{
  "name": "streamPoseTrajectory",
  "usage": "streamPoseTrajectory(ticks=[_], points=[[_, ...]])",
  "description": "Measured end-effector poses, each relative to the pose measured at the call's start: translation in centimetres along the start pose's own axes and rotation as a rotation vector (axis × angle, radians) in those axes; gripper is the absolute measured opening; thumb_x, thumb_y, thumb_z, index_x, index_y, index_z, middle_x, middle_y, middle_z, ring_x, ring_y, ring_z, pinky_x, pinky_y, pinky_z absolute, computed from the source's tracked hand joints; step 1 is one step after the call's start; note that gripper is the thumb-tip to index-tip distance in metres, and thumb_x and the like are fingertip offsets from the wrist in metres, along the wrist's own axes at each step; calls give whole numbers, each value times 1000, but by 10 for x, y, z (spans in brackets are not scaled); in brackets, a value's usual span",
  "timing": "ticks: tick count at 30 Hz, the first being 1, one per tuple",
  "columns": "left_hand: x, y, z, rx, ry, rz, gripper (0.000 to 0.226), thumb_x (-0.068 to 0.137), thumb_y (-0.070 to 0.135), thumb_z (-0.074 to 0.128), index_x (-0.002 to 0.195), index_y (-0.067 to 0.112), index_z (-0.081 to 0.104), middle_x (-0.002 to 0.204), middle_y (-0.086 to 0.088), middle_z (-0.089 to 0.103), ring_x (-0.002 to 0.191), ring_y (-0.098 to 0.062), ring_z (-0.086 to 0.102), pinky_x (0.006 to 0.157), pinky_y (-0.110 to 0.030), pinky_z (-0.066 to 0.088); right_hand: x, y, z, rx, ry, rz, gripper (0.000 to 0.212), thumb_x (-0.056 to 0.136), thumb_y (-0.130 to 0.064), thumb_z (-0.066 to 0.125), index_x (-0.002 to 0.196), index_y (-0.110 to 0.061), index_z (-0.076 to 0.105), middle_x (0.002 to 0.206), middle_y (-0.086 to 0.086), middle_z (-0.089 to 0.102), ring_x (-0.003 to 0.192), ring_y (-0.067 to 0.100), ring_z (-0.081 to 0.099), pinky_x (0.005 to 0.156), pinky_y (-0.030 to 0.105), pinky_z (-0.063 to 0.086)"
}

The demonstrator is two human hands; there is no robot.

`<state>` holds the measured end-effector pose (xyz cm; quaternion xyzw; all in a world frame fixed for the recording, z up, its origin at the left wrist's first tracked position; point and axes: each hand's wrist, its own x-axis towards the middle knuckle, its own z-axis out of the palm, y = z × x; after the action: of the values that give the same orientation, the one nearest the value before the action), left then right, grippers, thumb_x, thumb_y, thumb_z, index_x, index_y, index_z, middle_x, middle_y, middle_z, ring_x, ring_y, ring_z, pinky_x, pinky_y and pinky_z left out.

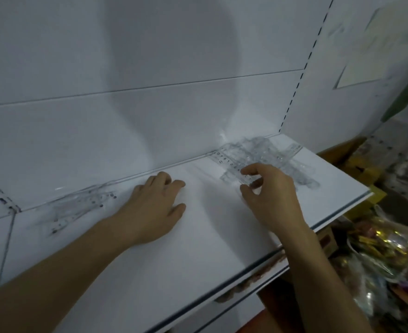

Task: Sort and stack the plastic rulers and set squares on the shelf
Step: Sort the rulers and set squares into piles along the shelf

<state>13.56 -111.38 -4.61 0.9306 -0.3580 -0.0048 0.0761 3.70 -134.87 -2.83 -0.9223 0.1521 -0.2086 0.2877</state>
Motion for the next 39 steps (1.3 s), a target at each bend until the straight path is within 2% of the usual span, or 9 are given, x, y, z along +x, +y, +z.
streamPoseTrajectory(ticks=[3, 6, 12, 17, 23, 27, 32, 36, 39], points=[[22, 23, 9, 33, -19, -55, 68, 94, 60, 16, 151, 25, 28, 148, -2, 26, 137, -21, 32, 112, -42, 30, 47, 20, -8, -49, -54, -59, 31, 87, -17, 72, 116, -25, 68, 113, -1, 68, 92, 18, 66, 87, 38, 55], [31, 38, 21, 40, 1, -144, 85, 82, 62, -4, 155, 25, 19, 159, -6, 15, 147, -21, 20, 119, -47, 17, 80, 35, -6, -97, -94, -105, 33, 86, -22, 75, 118, -23, 68, 125, -2, 65, 111, 20, 62, 94, 29, 47], [31, 39, 26, -74, 45, -211, 82, 83, 65, 6, 155, 30, 23, 163, 3, 12, 150, -11, 12, 124, -41, 4, 79, 50, 6, 23, -88, -176, 27, 85, -11, 70, 111, -19, 70, 122, -1, 65, 107, 18, 61, 83, 13, 32], [29, 43, 25, -67, 59, -211, 82, 83, 66, 8, 155, 30, 27, 163, 3, 16, 149, -11, 14, 124, -40, 6, 66, 46, 8, 19, -39, -413, 27, 80, -8, 68, 107, -12, 69, 112, 4, 66, 105, 28, 63, 94, 39, 50], [15, 48, 18, -36, 41, -213, 85, 84, 65, 3, 155, 24, 27, 165, 2, 18, 152, -13, 13, 123, -36, 13, 42, 33, 14, -39, -131, -481, 30, 84, -13, 69, 114, -17, 68, 122, 0, 67, 134, 26, 51, 110, 49, 38], [-40, 58, 5, -68, 39, -214, 72, 92, 63, 16, 149, 26, 40, 160, 6, 30, 146, -11, 28, 120, -28, 23, 16, 3, 17, 31, -195, -426, 34, 90, -21, 69, 123, -21, 64, 135, -3, 61, 146, 21, 34, 118, 50, 30], [-129, 31, -22, -124, 160, -301, 56, 97, 56, 29, 137, 26, 54, 137, 13, 53, 120, -6, 50, 100, -27, 46, -30, -59, 39, 52, -392, -443, 43, 94, -32, 64, 136, -25, 54, 147, -8, 51, 152, 16, 19, 120, 52, 26], [-216, -23, -41, -73, 233, -428, 57, 97, 54, 32, 135, 20, 57, 137, 5, 56, 121, -12, 53, 101, -28, 45, -74, -130, 67, -40, -547, -581, 51, 98, -41, 56, 145, -28, 43, 156, -12, 38, 154, 12, 5, 124, 52, 14], [-290, -62, -55, -17, 228, -540, 69, 93, 61, 27, 140, 19, 53, 146, 1, 50, 131, -15, 48, 106, -24, 33, -115, -185, 89, -72, -630, -707, 57, 100, -47, 50, 151, -30, 32, 161, -14, 26, 154, 8, -4, 125, 51, 5]])
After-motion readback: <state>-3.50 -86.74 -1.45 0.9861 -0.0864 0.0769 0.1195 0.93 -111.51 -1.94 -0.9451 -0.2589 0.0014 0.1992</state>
